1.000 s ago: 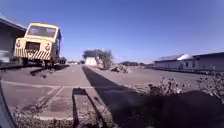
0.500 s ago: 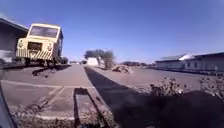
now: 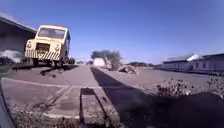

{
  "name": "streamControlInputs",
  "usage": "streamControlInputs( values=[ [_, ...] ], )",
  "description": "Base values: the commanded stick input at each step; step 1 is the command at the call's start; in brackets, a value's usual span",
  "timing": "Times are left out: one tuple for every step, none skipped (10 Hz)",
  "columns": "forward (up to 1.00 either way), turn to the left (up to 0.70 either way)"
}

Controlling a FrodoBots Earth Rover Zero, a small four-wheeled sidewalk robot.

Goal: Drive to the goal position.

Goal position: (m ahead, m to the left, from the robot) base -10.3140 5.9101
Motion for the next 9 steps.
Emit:
streamControlInputs(
  values=[
    [0.45,0.27],
    [0.45,0.27],
    [0.45,0.27],
    [0.45,0.27],
    [0.45,0.27],
    [0.49,0.25],
    [0.62,0.18],
    [0.7,0.14],
    [0.7,0.14]
  ],
)
